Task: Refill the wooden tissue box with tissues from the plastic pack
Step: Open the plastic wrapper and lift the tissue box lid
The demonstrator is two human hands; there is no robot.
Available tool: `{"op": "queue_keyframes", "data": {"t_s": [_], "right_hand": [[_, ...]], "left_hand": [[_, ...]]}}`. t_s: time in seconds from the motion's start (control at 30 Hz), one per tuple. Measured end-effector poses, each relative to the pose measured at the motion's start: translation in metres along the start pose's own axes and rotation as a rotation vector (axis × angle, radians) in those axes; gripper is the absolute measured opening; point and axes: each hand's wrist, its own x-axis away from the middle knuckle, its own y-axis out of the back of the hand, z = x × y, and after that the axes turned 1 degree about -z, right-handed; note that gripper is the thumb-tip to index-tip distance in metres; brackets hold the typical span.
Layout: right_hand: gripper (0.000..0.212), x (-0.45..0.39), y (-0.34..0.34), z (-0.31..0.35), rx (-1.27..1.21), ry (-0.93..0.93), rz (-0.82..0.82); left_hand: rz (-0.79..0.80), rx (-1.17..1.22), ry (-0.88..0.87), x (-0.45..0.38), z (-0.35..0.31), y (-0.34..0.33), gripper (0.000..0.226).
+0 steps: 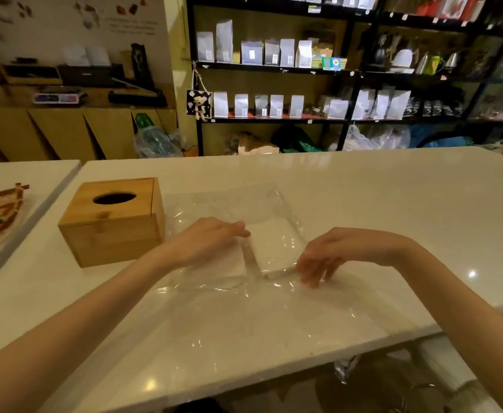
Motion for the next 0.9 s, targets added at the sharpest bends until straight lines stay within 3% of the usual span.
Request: {"op": "queue_keyframes", "data": {"t_s": [0.2, 0.33, 0.5, 0.6, 0.77, 0.9], "right_hand": [[0.018, -0.045, -0.014, 0.074, 0.229, 0.268, -0.266], [0.04, -0.091, -0.039, 0.121, 0.34, 0.473, -0.382], [0.065, -0.143, -0.072, 0.15, 0.482, 0.574, -0.348], [0.079, -0.167, -0.075, 0.148, 0.659, 0.522, -0.334], [0.084, -0.186, -0.074, 0.138, 0.781, 0.493, -0.315], [0.083, -0.186, -0.069, 0.14, 0.866, 0.504, -0.33]], "left_hand": [[-0.351, -0.075, -0.117, 0.03, 0.009, 0.037, 0.036], [-0.587, -0.18, -0.08, 0.049, 0.034, 0.079, 0.055], [-0.546, -0.3, 0.134, 0.063, 0.076, 0.111, 0.084], [-0.482, -0.306, 0.248, 0.068, 0.096, 0.117, 0.091], [-0.383, -0.237, 0.292, 0.075, 0.11, 0.125, 0.112], [-0.383, -0.214, 0.264, 0.075, 0.108, 0.13, 0.101]]}}
